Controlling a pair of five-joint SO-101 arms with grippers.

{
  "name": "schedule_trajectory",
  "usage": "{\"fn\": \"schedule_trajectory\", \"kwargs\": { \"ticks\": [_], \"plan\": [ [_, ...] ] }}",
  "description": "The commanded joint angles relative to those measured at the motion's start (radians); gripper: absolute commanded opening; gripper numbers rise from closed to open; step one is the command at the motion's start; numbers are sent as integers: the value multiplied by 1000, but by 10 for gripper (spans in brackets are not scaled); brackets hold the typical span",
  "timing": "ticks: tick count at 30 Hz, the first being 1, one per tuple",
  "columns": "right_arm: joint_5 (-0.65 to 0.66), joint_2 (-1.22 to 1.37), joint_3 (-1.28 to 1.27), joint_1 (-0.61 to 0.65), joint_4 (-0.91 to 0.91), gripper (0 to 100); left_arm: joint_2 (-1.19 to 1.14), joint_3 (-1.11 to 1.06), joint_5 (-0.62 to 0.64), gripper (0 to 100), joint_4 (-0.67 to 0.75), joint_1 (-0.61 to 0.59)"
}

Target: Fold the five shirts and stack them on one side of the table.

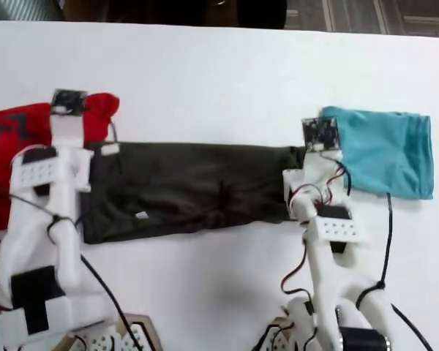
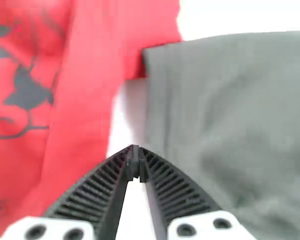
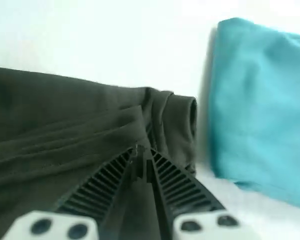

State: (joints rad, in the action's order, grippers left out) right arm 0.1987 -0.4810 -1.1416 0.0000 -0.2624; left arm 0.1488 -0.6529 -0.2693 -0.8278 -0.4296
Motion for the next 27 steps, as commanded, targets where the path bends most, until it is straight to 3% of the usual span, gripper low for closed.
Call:
{"fn": "schedule_trajectory", "kwargs": {
  "ticks": [1, 7, 12, 27],
  "plan": [
    [-9, 61, 0, 12, 102, 21, 58, -39, 11, 34, 37, -20],
    [-2, 153, 86, 50, 64, 21, -31, 93, 81, 190, -126, -21],
    [0, 173, 100, 59, 64, 21, -110, 203, 98, 181, -187, -15],
    [0, 173, 100, 58, 64, 21, -327, 249, 153, 185, -130, -66]
  ]
}}
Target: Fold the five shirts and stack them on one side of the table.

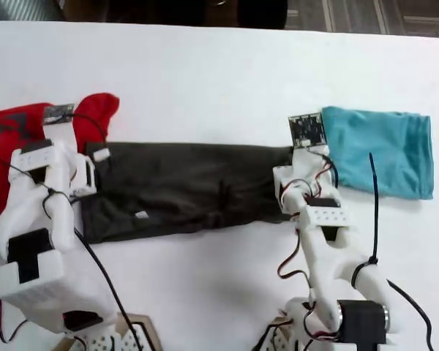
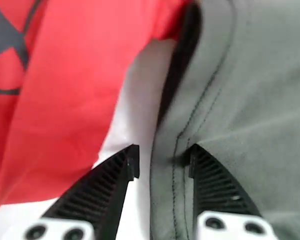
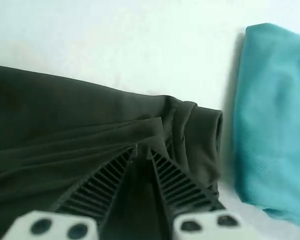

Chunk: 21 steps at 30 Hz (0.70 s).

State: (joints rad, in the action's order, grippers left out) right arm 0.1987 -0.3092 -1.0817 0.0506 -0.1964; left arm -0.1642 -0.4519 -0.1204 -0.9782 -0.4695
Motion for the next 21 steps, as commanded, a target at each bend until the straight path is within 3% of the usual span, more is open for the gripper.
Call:
{"fn": "schedule_trajectory", "kwargs": {
  "ticks": [1, 4, 10, 13, 14, 17, 21],
  "plan": [
    [0, 1, 40, 7, -2, 21, -31, 64, 6, 185, 17, -32],
    [0, 1, 40, 7, -2, 21, -100, 139, -2, 185, -21, -38],
    [0, -1, 40, 1, -4, 21, -310, 415, -91, 171, -242, -17],
    [-6, -13, 41, -12, -33, 21, -388, 513, -103, 57, -319, -15],
    [-8, -33, 41, -16, -45, 21, -402, 533, -103, 15, -333, -17],
    [-12, -117, 26, -36, -96, 21, -410, 545, -104, 23, -344, -20],
    [-114, -194, -9, -88, -101, 21, -377, 552, -117, 26, -374, -34]
  ]
}}
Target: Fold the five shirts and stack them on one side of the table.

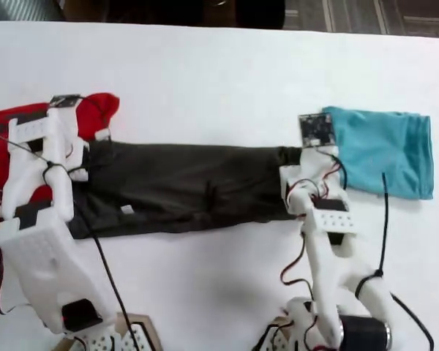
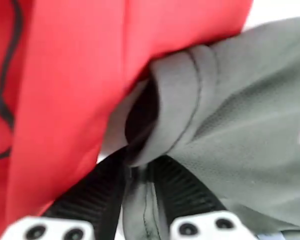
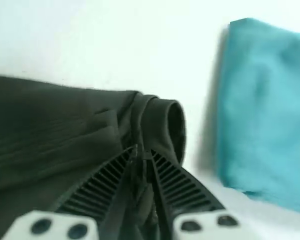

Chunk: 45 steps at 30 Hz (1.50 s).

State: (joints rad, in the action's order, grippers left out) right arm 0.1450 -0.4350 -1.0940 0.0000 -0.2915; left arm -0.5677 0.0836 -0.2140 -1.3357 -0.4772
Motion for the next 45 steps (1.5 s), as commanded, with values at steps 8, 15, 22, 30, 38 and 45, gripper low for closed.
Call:
{"fn": "schedule_trajectory", "kwargs": {
  "ticks": [8, 15, 22, 30, 38, 45],
  "plan": [
    [-153, -73, 2, -71, -4, 21, 425, 8, -63, 26, -192, 92],
    [-298, -82, 8, -216, -4, 21, 674, 18, -44, 25, -212, 463],
    [-359, -84, 52, -381, -5, 21, 675, 16, 63, 25, -61, 730],
    [-361, -84, 63, -432, -5, 21, 609, 19, 74, 25, 172, 968],
    [-361, -84, 63, -463, -5, 21, 290, 209, 143, 25, 232, 1037],
    [-354, -84, 63, -437, -10, 21, 52, 513, 141, 145, 6, 1071]
  ]
}}
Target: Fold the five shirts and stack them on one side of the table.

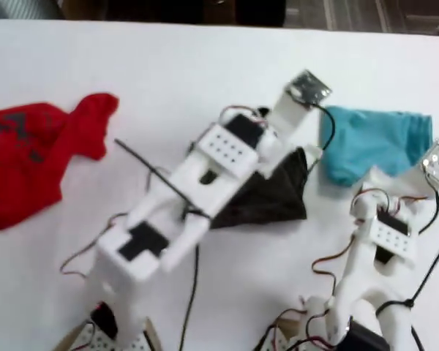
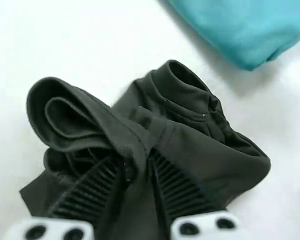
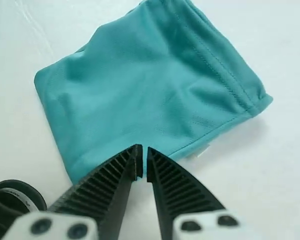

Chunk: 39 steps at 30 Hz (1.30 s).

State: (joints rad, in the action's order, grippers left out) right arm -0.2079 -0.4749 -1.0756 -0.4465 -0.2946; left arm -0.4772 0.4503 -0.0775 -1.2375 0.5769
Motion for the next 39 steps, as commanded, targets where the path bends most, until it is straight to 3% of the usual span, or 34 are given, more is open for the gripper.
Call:
{"fn": "schedule_trajectory", "kwargs": {
  "ticks": [1, 7, 11, 14, 16, 22, 27, 32, 35, 39],
  "plan": [
    [0, -44, 44, 10, -7, 21, -58, 189, 5, 175, -126, 17],
    [0, -44, 44, 10, -7, 21, -91, 483, 0, 170, -299, -8],
    [2, -44, 44, 19, -7, 21, -95, 651, 0, 169, -440, -87],
    [78, -38, 41, 84, -16, 21, -98, 685, 3, 129, -525, -209],
    [129, -36, 41, 139, -35, 21, -97, 685, 6, 11, -534, -315],
    [255, -38, 68, 338, -105, 21, -89, 670, 34, 27, -549, -582],
    [298, -28, 245, 476, -282, 20, -49, 498, 32, 28, -548, -684],
    [305, 153, 609, 648, -516, 20, 124, 274, 14, 28, -479, -761],
    [305, 352, 807, 760, -624, 20, 255, 10, 12, 28, -353, -813],
    [305, 559, 950, 840, -653, 20, 486, -522, 9, 27, -43, -882]
  ]
}}
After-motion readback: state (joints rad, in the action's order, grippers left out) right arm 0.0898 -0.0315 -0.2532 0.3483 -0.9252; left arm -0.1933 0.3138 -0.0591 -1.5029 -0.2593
